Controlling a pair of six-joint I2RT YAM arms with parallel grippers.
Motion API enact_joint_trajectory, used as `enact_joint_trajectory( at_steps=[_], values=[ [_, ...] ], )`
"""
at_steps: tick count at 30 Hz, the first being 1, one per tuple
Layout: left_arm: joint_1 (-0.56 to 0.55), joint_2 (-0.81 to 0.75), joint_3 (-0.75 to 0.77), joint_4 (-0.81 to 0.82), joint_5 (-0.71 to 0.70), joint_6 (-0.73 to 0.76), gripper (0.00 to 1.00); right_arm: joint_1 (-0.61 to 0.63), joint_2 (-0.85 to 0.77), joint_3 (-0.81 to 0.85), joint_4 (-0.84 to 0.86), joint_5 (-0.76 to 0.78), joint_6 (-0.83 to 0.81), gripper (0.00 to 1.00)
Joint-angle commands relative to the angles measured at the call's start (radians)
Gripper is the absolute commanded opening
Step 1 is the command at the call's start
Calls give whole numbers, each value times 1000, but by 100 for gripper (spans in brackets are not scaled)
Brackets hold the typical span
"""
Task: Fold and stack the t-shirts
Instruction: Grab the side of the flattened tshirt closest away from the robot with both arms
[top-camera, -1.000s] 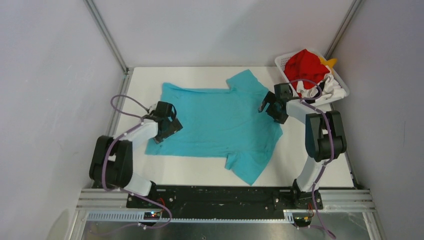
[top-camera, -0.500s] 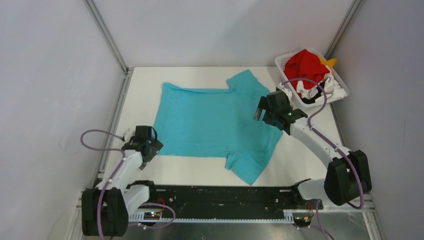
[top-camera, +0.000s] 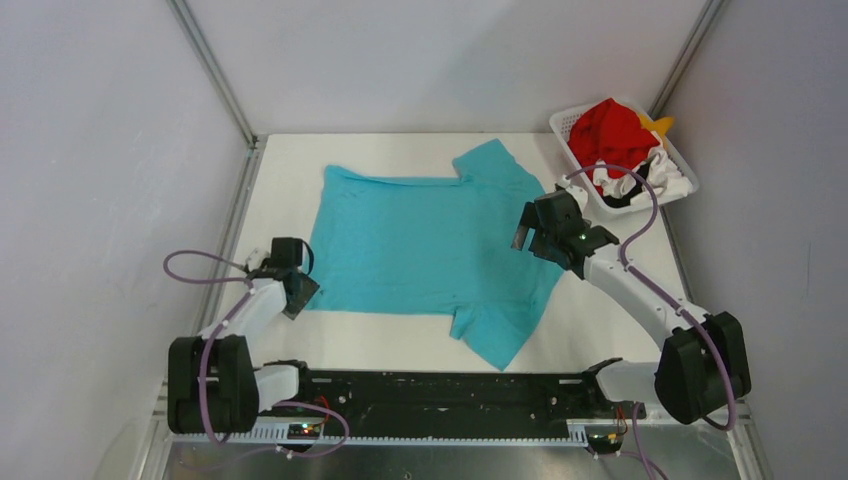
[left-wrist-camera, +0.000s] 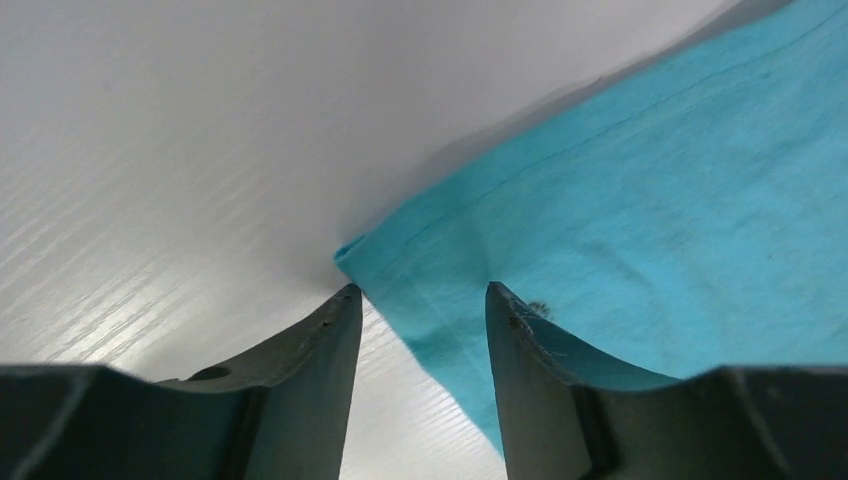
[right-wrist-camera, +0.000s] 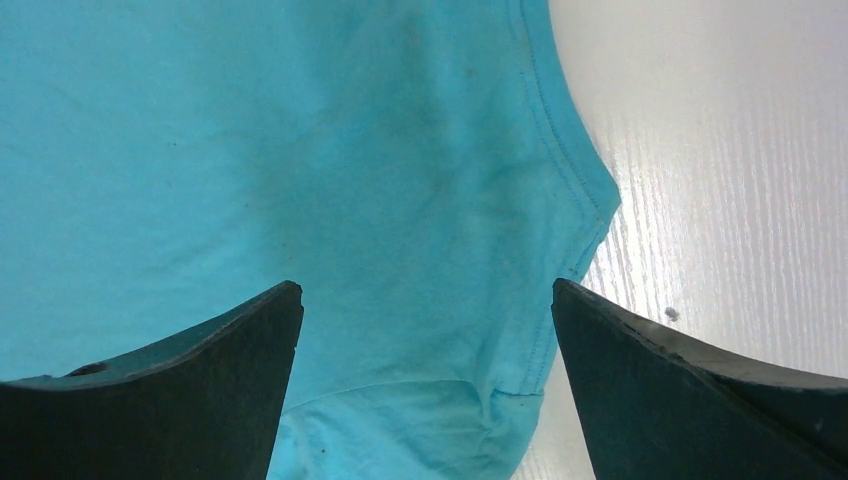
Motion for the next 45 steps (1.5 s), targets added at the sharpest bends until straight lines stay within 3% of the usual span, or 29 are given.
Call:
enact_joint_trajectory(
  at_steps=[1, 4, 7, 8, 10, 13, 17, 24, 30, 41, 45],
  values=[
    [8, 88, 28, 57, 71, -19, 49, 15, -34, 6, -20, 39, 3, 100],
    [8, 140, 48, 69, 88, -11, 29, 26, -44, 6, -42, 47, 4, 99],
    [8, 157, 49, 81, 82, -1, 16, 42, -52, 5, -67, 49, -3, 99],
    [8, 162, 51, 81, 79, 2, 4, 56, -57, 4, -72, 42, -16, 99],
    [8, 168, 56, 88, 80, 10, 1, 84, -63, 2, -90, 10, -49, 99],
    [8, 172, 61, 98, 98, 22, 0, 153, -80, -27, -115, -84, -111, 97],
    [8, 118, 41, 102, 91, 27, 0, 348, -129, -82, -144, -200, -157, 96],
    [7, -3, -8, 111, 68, 25, 0, 592, -66, -194, -88, -404, -92, 87],
    [7, -41, -30, 110, 69, 39, 0, 673, 31, -208, -129, -357, -59, 76],
    [7, -64, -43, 109, 39, 33, 0, 682, 102, -237, -196, -156, 47, 58],
    [7, -86, -63, 108, 19, 28, 0, 724, 106, -263, -198, -117, 85, 39]
  ],
)
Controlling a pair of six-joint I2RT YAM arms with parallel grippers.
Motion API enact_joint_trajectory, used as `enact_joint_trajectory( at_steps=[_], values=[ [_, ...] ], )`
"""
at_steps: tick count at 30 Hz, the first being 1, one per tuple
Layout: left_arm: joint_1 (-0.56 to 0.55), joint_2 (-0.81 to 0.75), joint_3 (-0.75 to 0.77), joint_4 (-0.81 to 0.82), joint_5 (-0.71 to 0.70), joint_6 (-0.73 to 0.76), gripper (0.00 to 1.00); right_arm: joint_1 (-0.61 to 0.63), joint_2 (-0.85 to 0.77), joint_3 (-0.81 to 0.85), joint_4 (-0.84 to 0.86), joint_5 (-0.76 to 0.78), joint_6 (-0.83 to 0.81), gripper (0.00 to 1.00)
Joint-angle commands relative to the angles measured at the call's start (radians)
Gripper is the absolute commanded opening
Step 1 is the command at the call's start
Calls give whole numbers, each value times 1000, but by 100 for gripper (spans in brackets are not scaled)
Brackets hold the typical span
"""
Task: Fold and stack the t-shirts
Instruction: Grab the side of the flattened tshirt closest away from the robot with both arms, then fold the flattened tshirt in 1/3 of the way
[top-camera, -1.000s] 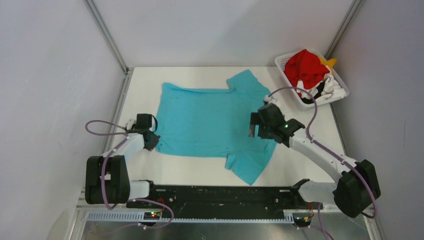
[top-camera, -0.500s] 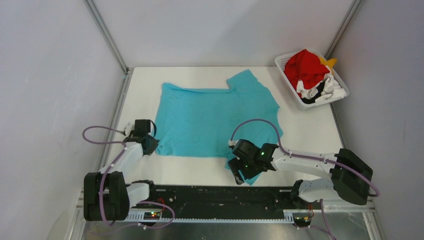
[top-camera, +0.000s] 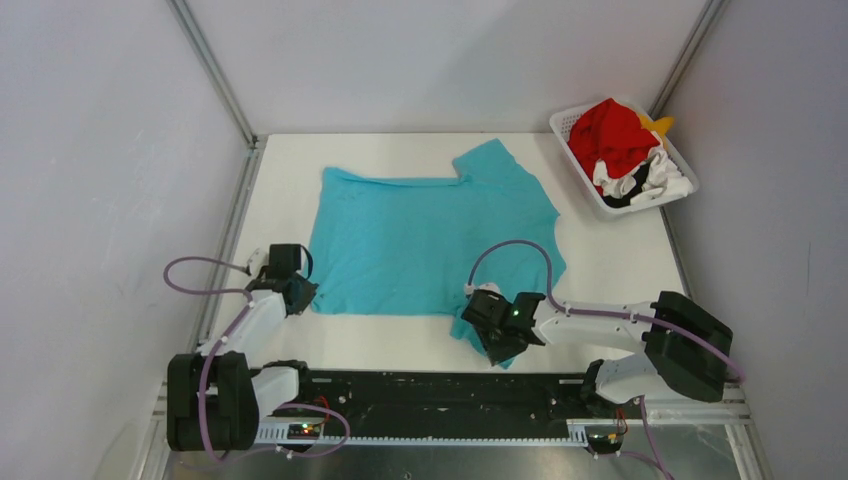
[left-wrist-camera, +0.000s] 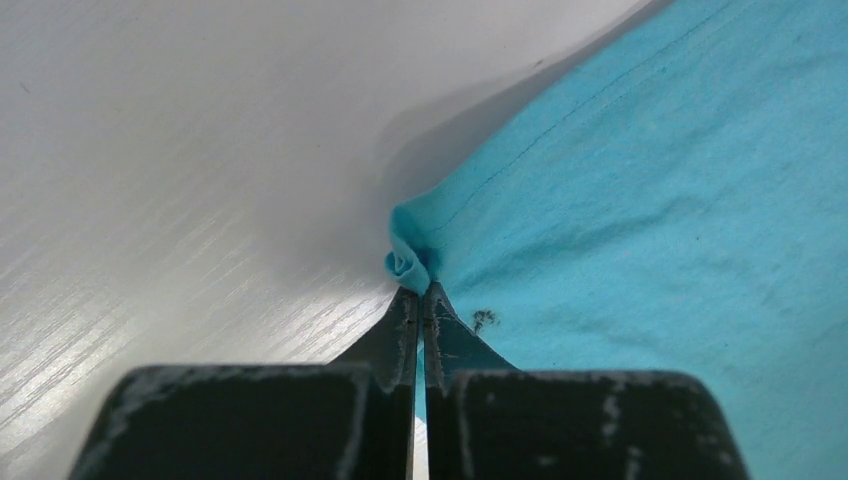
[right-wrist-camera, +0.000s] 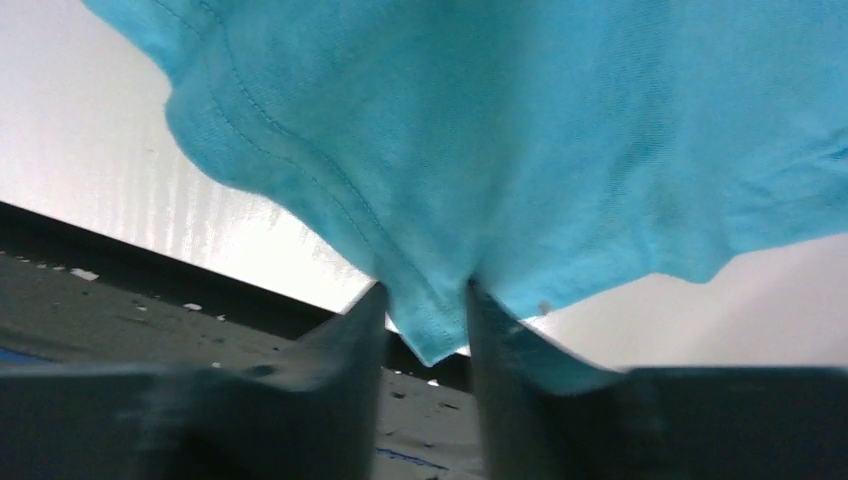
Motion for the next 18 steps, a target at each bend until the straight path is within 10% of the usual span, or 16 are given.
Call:
enact_joint_trajectory(
  at_steps=[1, 5, 18],
  values=[
    [6, -49, -25, 1, -49, 12, 0, 41, 13, -53, -44, 90, 70, 28],
    [5, -88, -66, -6, -33, -4, 0, 104, -42, -75, -80, 113, 115, 0],
    [6, -482, -147, -235, -65, -71, 0, 303, -326, -69, -205, 135, 281, 0]
  ],
)
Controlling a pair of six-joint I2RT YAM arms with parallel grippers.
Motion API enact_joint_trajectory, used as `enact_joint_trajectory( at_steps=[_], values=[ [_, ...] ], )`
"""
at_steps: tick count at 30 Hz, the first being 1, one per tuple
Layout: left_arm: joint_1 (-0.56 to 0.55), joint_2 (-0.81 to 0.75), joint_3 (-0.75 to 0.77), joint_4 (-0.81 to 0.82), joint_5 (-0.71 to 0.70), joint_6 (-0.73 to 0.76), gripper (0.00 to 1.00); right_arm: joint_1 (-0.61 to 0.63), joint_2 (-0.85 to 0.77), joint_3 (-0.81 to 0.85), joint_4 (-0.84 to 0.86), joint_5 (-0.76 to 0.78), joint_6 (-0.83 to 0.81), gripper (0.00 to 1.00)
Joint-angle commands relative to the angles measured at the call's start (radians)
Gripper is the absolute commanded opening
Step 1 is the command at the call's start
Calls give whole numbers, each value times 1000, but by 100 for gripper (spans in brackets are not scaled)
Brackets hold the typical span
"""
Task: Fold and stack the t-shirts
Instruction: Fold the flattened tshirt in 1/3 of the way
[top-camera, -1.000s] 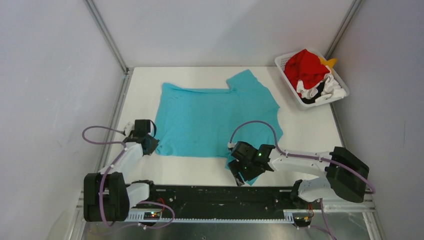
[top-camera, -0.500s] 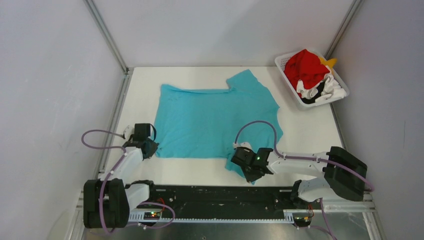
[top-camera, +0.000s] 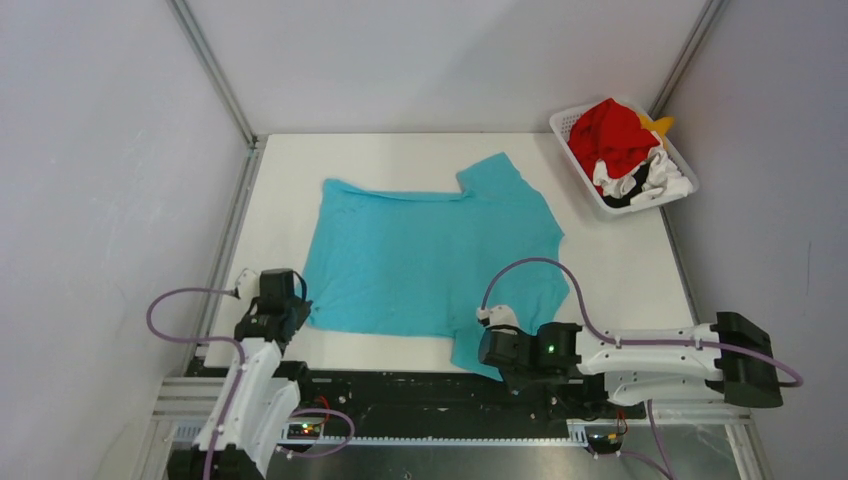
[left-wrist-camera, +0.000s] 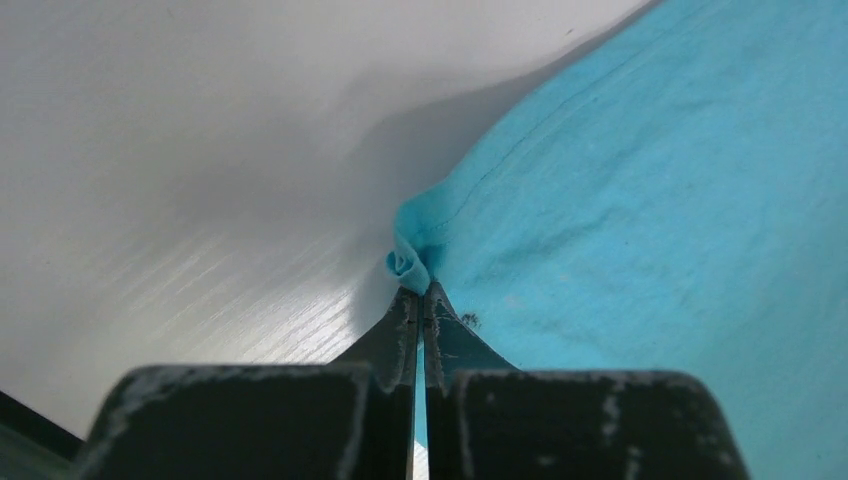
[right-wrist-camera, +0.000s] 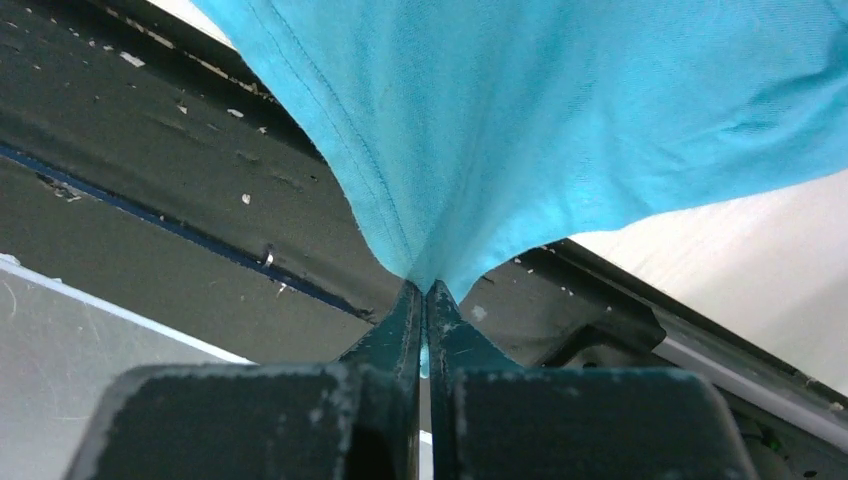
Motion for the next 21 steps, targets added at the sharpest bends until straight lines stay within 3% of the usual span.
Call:
enact_joint_trajectory(
  at_steps=[1, 8, 12, 21],
  values=[
    [5, -103, -25, -85, -34, -29, 0, 15, -51, 13, -59, 65, 60, 0],
    [5, -24, 49, -60, -8, -12, 0, -96, -40, 104, -86, 136, -61, 0],
    [5, 62, 114, -30, 2, 8, 0, -215, -27, 190, -128, 183, -157, 0],
    [5, 258, 247, 26, -1, 28, 0, -504, 23, 330, -49, 256, -320, 0]
  ],
)
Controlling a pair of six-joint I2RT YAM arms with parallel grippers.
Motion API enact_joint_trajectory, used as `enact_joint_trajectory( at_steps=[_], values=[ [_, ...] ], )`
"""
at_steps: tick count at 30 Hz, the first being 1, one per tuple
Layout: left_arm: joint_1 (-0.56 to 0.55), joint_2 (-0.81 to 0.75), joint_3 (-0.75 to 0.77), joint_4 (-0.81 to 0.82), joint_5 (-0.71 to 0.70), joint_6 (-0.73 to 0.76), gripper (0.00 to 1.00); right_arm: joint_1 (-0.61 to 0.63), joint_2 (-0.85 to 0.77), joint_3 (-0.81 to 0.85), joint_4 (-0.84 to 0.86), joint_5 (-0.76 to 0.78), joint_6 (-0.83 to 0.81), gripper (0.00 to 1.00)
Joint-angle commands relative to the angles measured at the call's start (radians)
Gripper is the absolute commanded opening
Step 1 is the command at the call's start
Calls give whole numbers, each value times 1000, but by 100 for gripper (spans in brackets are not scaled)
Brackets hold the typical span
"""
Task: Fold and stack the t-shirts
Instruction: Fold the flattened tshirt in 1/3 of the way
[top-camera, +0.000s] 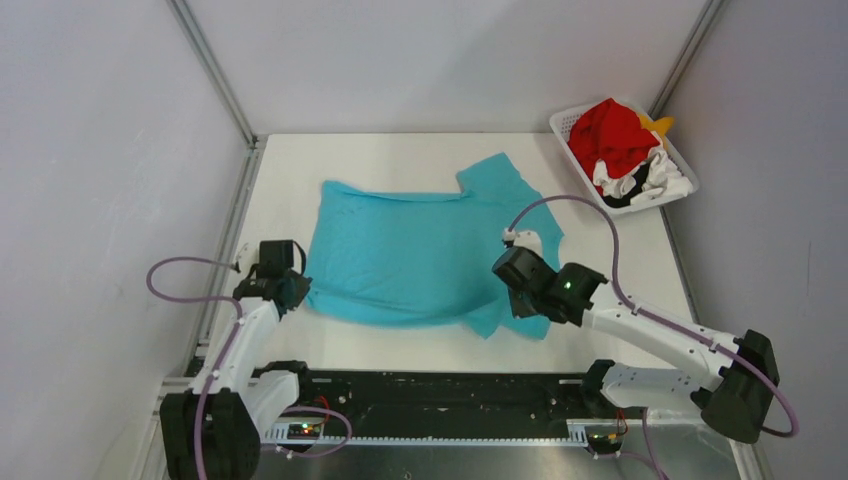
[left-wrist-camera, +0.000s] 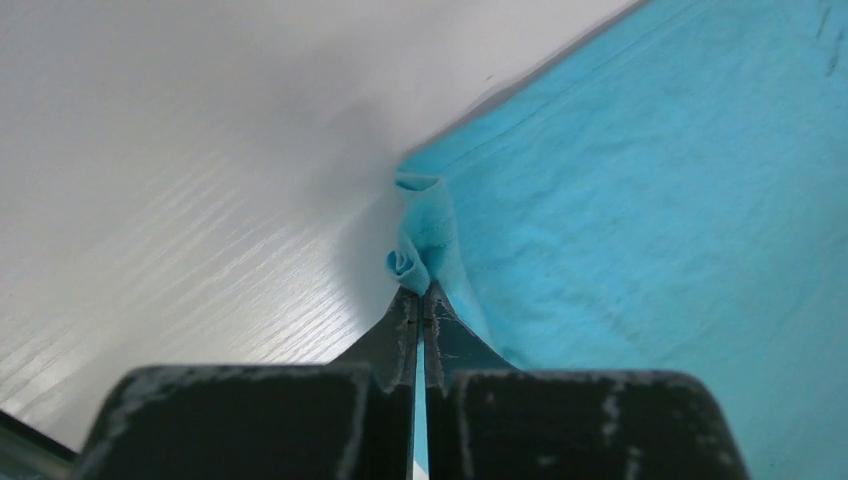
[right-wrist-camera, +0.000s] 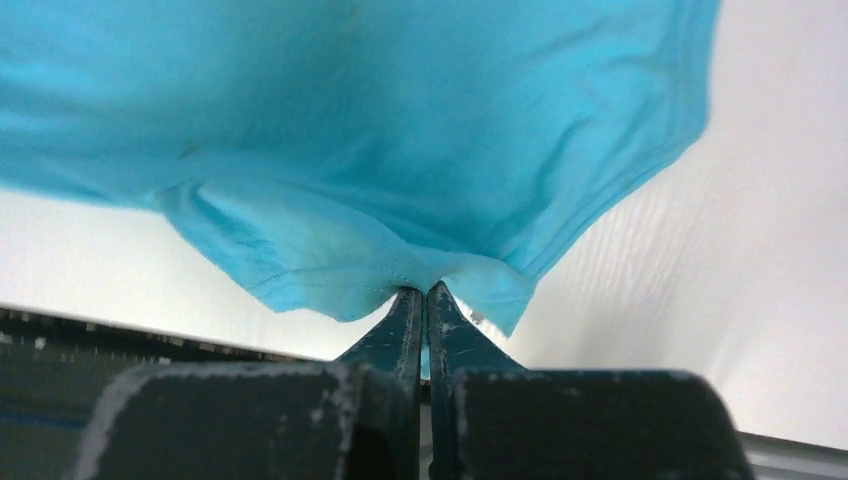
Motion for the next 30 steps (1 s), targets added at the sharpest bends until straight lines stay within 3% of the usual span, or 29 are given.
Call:
enact_joint_trajectory(
  at_steps=[1, 7, 21, 30],
  values=[
    [5, 77, 91, 49, -18, 26, 0, -115, 32, 83, 51, 73, -122, 0],
    [5, 221, 188, 66, -23, 39, 0, -226, 101, 164, 110, 33, -210, 0],
    [5, 406, 337, 70, -86, 50, 0, -339, 282, 283, 214, 2, -490, 0],
    [27, 551, 422, 63, -47, 5, 0, -541, 448, 354, 231, -239, -592, 0]
  ],
)
